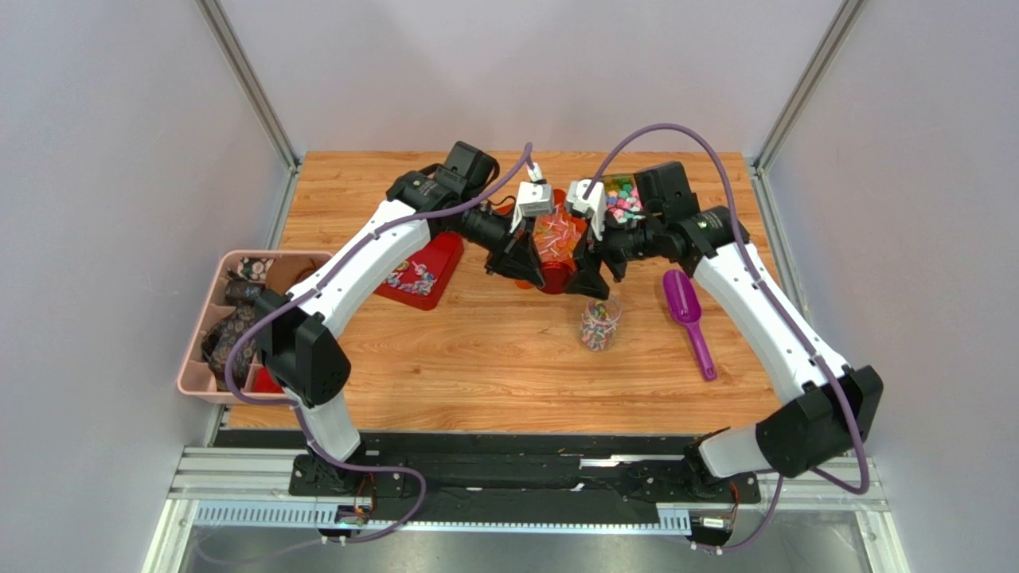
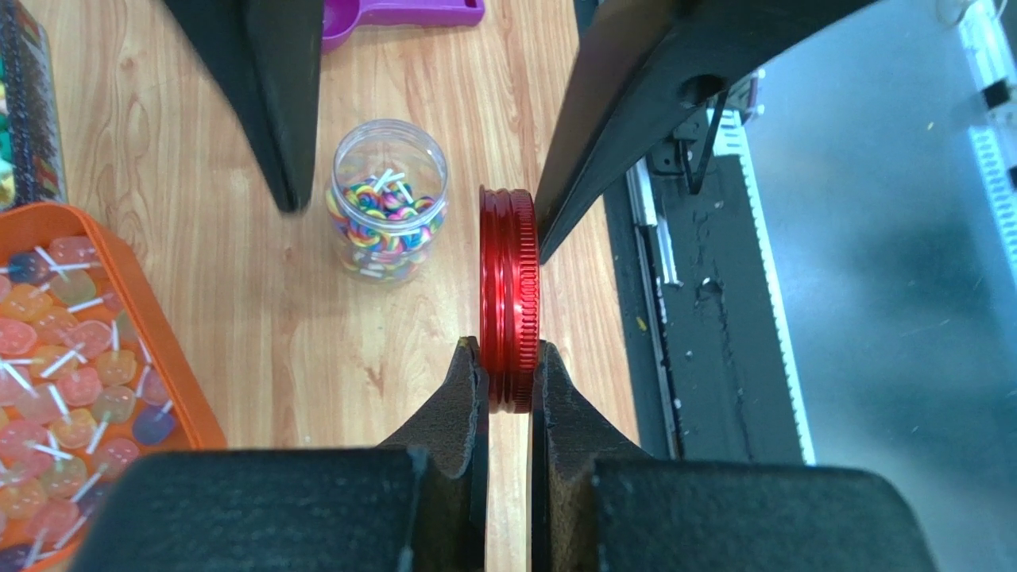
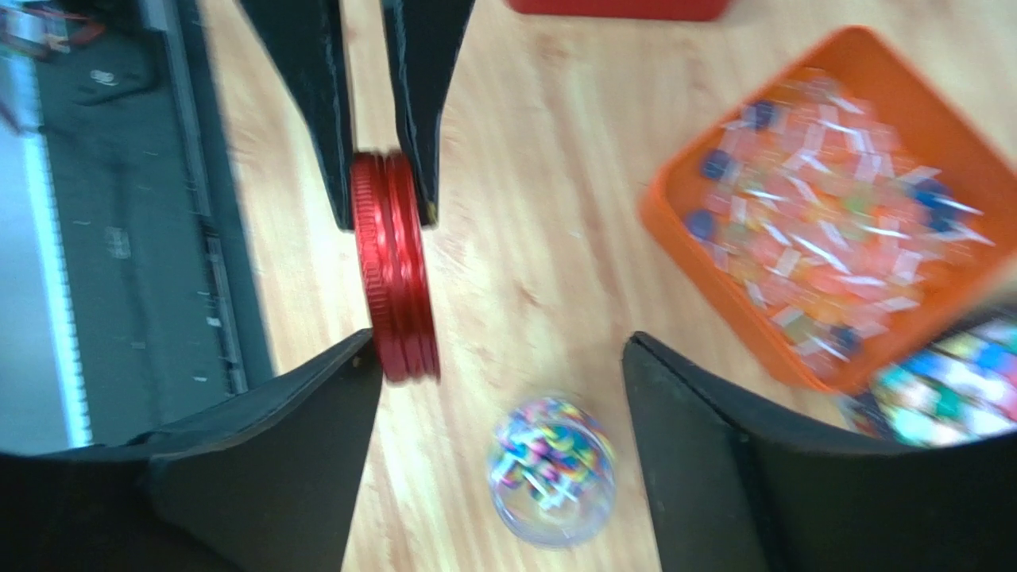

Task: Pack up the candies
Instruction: Adjust the bottle lid.

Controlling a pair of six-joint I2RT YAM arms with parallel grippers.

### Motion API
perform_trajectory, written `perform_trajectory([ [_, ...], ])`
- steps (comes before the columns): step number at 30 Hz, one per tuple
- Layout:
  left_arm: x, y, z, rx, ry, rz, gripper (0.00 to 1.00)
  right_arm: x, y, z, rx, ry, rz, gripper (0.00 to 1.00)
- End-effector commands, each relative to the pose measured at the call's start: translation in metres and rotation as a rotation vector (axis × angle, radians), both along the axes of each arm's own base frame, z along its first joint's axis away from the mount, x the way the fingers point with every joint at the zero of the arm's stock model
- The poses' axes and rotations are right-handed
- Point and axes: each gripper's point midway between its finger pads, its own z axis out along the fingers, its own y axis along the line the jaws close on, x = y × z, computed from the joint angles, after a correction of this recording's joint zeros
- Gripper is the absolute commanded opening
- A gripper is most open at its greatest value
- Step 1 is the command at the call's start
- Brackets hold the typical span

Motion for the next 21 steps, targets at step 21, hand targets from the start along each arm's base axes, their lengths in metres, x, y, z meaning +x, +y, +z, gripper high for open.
perform_trajectory([
  [21, 0.032, -0.039, 0.026, -0.130, 0.588, 0.105, 0.00, 0.028, -0.016, 0.027, -0.325, -0.602, -0.231, 1.00],
])
